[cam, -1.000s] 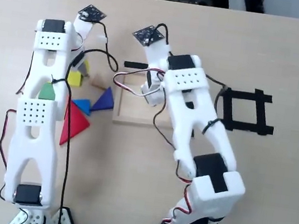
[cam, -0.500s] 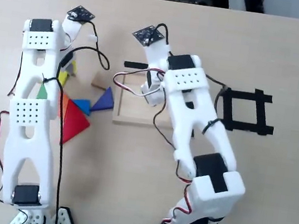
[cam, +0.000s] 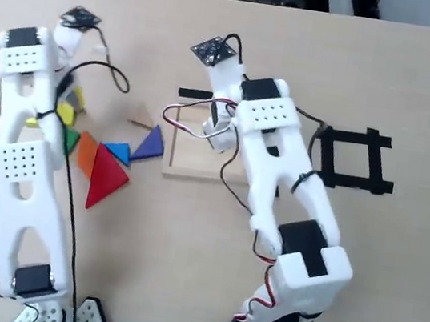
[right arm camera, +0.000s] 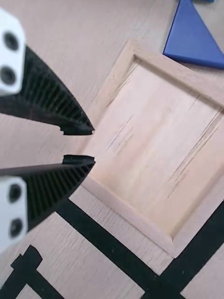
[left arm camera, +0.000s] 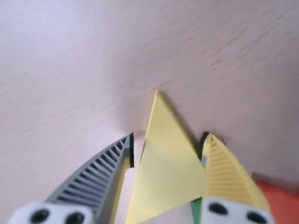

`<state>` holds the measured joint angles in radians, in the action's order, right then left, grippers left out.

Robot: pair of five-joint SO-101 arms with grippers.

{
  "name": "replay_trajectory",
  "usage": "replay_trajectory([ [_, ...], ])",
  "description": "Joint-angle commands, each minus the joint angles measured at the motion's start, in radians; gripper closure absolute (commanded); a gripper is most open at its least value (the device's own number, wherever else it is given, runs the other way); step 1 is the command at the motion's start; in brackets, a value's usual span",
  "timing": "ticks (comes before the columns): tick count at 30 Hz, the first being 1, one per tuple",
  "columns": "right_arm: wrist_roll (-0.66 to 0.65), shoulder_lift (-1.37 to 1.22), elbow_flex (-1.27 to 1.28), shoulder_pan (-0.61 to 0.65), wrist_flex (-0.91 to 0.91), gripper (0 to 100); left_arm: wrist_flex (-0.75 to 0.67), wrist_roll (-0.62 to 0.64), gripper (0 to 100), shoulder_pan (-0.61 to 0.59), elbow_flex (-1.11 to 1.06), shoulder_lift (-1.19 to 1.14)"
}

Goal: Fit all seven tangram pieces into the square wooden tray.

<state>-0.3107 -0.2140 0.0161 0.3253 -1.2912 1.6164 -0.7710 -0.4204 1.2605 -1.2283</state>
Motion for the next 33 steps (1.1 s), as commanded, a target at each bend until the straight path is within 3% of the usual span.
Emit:
replay_trajectory([
  [1, -0.005, 0.062, -0.010, 0.012, 0.000, 91.0, 0.092, -0.018, 72, -0.054, 0.090, -0.005],
  [16, -0.003, 0.062, -0.005, 0.012, -0.006, 91.0, 0.106, -0.017, 73, -0.128, -0.128, -0.005],
  [23, -0.003, 0.062, -0.004, 0.012, -0.008, 91.0, 0.112, -0.092, 90, -0.108, -0.180, -0.005],
  [33, -0.003, 0.062, -0.004, 0.012, -0.008, 91.0, 0.106, -0.095, 91, -0.102, -0.189, 0.005],
])
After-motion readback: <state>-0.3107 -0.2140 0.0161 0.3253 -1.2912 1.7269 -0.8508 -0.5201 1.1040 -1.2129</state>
